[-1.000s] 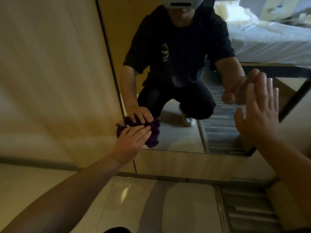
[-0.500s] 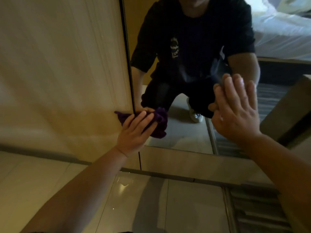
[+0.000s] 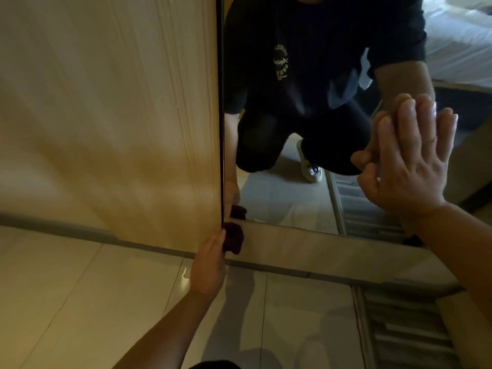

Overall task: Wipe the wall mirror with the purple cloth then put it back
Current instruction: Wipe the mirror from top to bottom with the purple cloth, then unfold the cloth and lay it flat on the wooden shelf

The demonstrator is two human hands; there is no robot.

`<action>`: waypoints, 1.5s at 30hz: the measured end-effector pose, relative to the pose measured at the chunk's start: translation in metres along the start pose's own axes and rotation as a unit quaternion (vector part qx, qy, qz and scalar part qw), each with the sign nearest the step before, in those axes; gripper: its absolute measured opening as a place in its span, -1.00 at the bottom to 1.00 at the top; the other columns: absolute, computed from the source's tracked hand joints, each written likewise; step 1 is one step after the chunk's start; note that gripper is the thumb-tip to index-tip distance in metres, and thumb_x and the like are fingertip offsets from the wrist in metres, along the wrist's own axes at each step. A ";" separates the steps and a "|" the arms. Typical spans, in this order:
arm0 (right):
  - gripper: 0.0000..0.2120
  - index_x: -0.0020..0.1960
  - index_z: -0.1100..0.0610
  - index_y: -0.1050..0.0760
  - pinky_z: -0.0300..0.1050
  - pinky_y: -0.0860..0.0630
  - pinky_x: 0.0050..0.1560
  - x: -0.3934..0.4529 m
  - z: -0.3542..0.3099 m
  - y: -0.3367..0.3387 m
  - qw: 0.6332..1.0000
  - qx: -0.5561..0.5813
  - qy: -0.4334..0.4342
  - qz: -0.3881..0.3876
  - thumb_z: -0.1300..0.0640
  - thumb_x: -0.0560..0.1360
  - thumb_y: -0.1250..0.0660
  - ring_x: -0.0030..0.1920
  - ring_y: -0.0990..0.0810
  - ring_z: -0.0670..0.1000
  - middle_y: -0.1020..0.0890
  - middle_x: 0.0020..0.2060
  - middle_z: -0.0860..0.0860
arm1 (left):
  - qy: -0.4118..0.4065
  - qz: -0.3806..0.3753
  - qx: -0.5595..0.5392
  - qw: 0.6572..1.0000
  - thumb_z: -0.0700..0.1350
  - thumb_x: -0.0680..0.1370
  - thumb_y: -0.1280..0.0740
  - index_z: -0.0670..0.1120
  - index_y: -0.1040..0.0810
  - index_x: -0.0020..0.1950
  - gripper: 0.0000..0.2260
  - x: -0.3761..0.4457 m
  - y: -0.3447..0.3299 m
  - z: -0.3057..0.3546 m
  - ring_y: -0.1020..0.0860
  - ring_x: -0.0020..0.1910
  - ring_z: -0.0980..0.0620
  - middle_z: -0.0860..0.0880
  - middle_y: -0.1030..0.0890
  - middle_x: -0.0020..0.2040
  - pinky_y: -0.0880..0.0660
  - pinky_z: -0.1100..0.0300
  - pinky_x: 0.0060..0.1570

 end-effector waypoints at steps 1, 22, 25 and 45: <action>-0.30 0.61 0.16 -0.04 0.18 0.19 0.55 0.000 0.000 0.000 1.000 0.002 -0.003 -0.002 0.10 0.53 -0.23 0.60 0.14 0.11 0.12 0.61 0.04 | 0.090 0.034 -0.059 0.994 -0.40 0.55 -0.27 -0.11 -0.42 0.42 -0.54 0.000 0.011 -0.006 -0.43 0.21 0.09 -0.13 -0.54 0.27 -0.46 0.11 0.19; -0.34 0.59 0.16 -0.12 0.16 0.18 0.56 -0.001 0.002 -0.003 0.999 0.008 -0.037 -0.019 0.11 0.54 -0.21 0.59 0.16 0.08 -0.08 0.56 0.13 | 0.581 0.161 -0.550 0.578 -0.03 0.70 -0.15 -0.02 -0.36 0.46 -0.67 0.021 -0.033 0.077 -0.55 0.17 -0.17 -0.13 -0.52 0.30 -0.51 -0.10 0.15; -0.36 0.58 0.18 -0.16 0.15 0.19 0.56 -0.001 0.000 -0.002 0.999 0.005 -0.038 -0.023 0.11 0.53 -0.21 0.59 0.16 0.07 -0.11 0.54 0.15 | 0.591 0.163 -0.543 0.574 -0.04 0.69 -0.15 -0.03 -0.36 0.44 -0.69 0.019 -0.037 0.090 -0.55 0.10 -0.14 -0.11 -0.52 0.27 -0.52 -0.10 0.16; -0.45 0.49 -0.06 -0.28 -0.09 -0.50 0.17 0.031 0.022 0.152 0.701 0.342 -0.269 -0.565 -0.17 0.56 -0.30 0.22 -0.56 -0.03 -0.56 0.28 -0.06 | -0.083 -0.456 0.126 0.877 0.01 0.61 -0.29 -0.09 -0.38 0.20 -0.75 0.079 0.143 0.382 -0.57 -0.03 -0.16 -0.13 -0.60 0.03 -0.35 0.10 -0.23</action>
Point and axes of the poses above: each hand's wrist, its own x-axis towards the middle knuckle, its own y-axis out of the back of the hand, z = x × y, the point moved 8 cm from there along x, towards the middle knuckle
